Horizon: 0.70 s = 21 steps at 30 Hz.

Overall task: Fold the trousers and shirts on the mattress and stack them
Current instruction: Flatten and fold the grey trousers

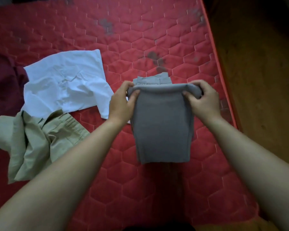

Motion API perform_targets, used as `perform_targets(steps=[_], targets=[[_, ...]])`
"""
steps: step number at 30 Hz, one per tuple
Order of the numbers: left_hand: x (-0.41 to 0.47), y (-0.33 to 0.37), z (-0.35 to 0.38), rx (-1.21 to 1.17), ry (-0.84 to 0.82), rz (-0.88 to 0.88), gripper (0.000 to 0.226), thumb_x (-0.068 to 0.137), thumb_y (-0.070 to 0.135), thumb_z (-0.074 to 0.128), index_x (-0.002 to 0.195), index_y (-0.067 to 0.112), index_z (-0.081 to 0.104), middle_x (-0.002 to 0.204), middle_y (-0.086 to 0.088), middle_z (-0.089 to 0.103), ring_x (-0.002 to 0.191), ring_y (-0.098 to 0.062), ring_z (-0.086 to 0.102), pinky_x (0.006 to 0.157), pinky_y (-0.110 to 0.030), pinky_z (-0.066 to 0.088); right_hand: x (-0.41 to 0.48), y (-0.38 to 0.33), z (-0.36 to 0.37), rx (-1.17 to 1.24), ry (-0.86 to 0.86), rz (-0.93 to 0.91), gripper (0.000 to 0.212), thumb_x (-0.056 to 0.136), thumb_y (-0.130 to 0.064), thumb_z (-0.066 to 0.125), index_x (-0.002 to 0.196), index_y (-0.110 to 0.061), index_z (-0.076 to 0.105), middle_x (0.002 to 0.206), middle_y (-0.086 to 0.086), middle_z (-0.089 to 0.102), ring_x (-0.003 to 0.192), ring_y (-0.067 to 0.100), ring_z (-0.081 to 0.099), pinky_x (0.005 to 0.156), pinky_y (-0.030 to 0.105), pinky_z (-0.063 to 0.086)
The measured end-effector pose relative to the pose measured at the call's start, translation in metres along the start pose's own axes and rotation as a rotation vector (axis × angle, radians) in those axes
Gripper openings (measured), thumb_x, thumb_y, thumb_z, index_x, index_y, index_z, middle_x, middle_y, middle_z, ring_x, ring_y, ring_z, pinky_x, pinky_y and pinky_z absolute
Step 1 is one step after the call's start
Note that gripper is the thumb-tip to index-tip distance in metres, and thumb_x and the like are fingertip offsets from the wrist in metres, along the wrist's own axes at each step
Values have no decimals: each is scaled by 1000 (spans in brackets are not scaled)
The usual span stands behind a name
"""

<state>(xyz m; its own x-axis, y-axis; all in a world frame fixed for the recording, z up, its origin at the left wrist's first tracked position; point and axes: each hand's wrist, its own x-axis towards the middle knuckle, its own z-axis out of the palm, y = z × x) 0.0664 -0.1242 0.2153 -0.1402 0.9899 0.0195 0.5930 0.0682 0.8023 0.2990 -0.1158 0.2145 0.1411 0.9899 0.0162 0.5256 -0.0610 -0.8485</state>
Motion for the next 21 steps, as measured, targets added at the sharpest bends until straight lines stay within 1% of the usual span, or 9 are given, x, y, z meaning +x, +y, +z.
perform_targets(steps=[1, 2, 4, 7, 9, 11, 15, 19, 21], targets=[[30, -10, 12, 3, 50, -11, 17, 89, 24, 58, 105, 17, 57, 95, 1, 60, 86, -18, 56, 83, -38, 46, 32, 9, 16, -7, 12, -8, 27, 78, -21, 70, 104, -25, 61, 100, -22, 61, 92, -7, 54, 82, 17, 44], [58, -22, 24, 17, 92, -31, 26, 89, 26, 59, 114, 20, 54, 106, -2, 58, 95, -19, 55, 90, -36, 45, 61, 21, 33, -51, 7, -9, 42, 80, -26, 70, 119, -19, 55, 119, -11, 57, 108, 1, 51, 95, 21, 40], [96, -52, 51, 79, 108, -130, 53, 87, 35, 61, 134, 24, 40, 126, -8, 48, 112, -23, 50, 99, -32, 39, 98, 54, 63, -189, -37, 46, 72, 82, -35, 69, 139, -7, 35, 142, 9, 37, 130, 17, 35, 106, 23, 24], [88, -105, 98, 188, -77, -278, 68, 86, 37, 62, 142, 19, 28, 135, -15, 41, 123, -29, 44, 98, -32, 34, 88, 110, 101, -290, -174, 124, 77, 82, -34, 70, 139, -1, 31, 141, 18, 33, 131, 27, 33, 104, 21, 20], [54, -136, 124, 231, -238, -358, 66, 85, 34, 63, 139, 13, 30, 132, -18, 45, 123, -33, 43, 98, -36, 35, 55, 143, 116, -322, -264, 182, 73, 80, -32, 71, 136, -2, 36, 136, 19, 36, 126, 29, 37, 102, 24, 23], [23, -157, 143, 235, -331, -435, 62, 85, 31, 65, 134, 6, 36, 129, -22, 48, 120, -37, 45, 99, -39, 38, 27, 167, 123, -350, -254, 214, 69, 79, -29, 72, 133, -1, 40, 131, 20, 40, 122, 32, 40, 101, 25, 25], [-7, -173, 165, 248, -307, -485, 62, 84, 33, 66, 131, 4, 40, 130, -19, 45, 121, -33, 44, 101, -38, 37, 3, 190, 130, -288, -125, 240, 66, 81, -25, 70, 135, -3, 39, 133, 17, 47, 123, 30, 43, 101, 30, 30], [0, -175, 174, 150, -241, -517, 65, 85, 29, 64, 138, 9, 32, 133, -14, 50, 120, -32, 49, 95, -34, 37, 0, 201, 136, -272, -144, 233, 69, 85, -23, 66, 142, -7, 31, 141, 12, 45, 127, 27, 44, 103, 32, 35], [2, -175, 172, 96, -223, -438, 62, 87, 25, 63, 138, 12, 32, 136, -9, 50, 120, -28, 49, 96, -29, 36, 8, 203, 137, -310, -157, 210, 70, 85, -25, 66, 142, -9, 31, 141, 10, 46, 126, 28, 46, 99, 30, 35]])
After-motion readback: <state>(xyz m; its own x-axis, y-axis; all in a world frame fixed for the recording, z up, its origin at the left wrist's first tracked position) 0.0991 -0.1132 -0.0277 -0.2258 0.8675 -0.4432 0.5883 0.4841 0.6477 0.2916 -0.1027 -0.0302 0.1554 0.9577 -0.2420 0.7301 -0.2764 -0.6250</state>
